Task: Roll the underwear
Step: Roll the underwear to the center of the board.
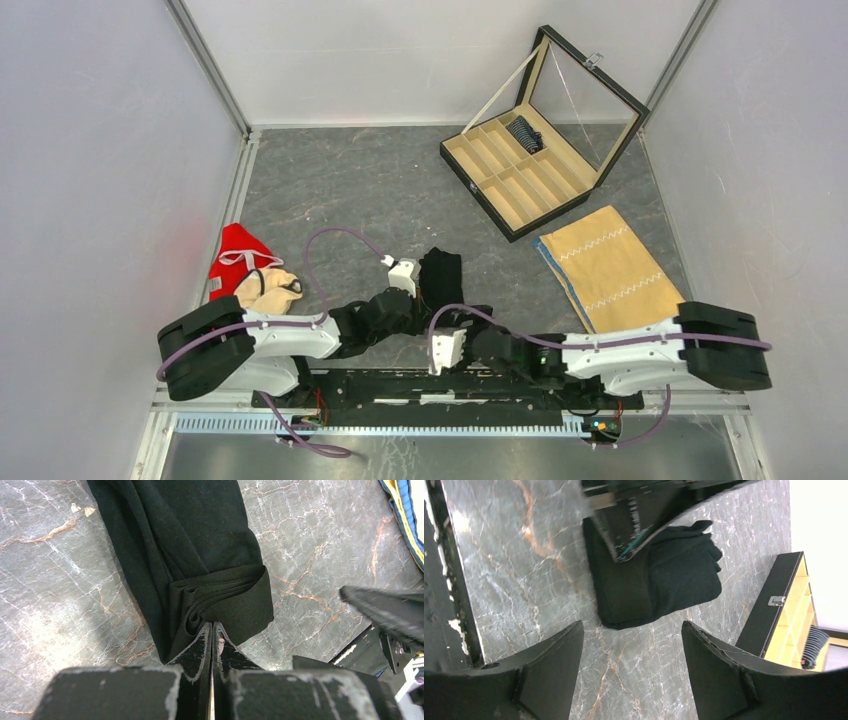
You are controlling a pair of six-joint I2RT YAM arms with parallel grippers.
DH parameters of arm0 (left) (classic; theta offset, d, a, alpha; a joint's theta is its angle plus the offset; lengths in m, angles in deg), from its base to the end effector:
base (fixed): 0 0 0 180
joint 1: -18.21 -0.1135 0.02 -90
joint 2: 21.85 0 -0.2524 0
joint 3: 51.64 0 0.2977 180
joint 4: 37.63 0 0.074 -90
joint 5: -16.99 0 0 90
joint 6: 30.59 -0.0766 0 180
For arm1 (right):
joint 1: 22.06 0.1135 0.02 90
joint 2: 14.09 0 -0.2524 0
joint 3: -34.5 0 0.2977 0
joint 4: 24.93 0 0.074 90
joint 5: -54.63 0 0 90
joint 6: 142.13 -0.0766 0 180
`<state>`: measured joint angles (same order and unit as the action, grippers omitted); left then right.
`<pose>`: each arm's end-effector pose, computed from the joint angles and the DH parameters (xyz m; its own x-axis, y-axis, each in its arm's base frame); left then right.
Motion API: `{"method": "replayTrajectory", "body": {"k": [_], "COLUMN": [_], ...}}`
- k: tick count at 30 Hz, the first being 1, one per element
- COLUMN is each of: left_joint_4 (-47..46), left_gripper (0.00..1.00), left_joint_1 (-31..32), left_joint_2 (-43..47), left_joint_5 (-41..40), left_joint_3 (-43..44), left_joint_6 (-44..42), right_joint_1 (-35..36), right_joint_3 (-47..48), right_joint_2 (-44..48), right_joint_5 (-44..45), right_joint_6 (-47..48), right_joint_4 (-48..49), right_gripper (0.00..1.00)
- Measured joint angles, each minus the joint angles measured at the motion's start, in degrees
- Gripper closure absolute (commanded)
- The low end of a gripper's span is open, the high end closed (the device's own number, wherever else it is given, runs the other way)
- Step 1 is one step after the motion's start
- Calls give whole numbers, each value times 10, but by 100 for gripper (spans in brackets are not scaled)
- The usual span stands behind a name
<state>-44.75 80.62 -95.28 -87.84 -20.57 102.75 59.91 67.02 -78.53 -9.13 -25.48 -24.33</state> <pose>0.1512 -0.2470 0.0694 -0.7159 -0.0625 -0.6954 0.3693 0.8113 -0.4531 0.0734 0.2782 0.1096 0.3098 -0.6840 -0.6604 -0.7792 0.2154 -0.5886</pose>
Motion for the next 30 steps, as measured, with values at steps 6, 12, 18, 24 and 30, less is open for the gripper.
{"method": "replayTrajectory", "body": {"k": [6, 12, 18, 24, 30], "left_joint_4": [-10, -11, -11, -12, -12], "left_gripper": [98, 98, 98, 98, 98], "left_joint_1": [-3, -4, -6, -7, -7], "left_joint_2": [-6, -7, -7, -7, -7], "left_joint_5": [9, 15, 18, 20, 28], "left_joint_3": [0, 0, 0, 0, 0], "left_joint_6": [3, 3, 3, 3, 3], "right_joint_1": [43, 49, 50, 50, 49], "right_joint_3": [15, 35, 37, 37, 36], "right_joint_2": [-109, -165, -200, -231, -266], "right_joint_5": [66, 89, 100, 118, 127], "right_joint_6": [38, 68, 90, 107, 115], "right_joint_4": [20, 51, 86, 127, 147], "right_gripper": [22, 23, 24, 33, 64]}}
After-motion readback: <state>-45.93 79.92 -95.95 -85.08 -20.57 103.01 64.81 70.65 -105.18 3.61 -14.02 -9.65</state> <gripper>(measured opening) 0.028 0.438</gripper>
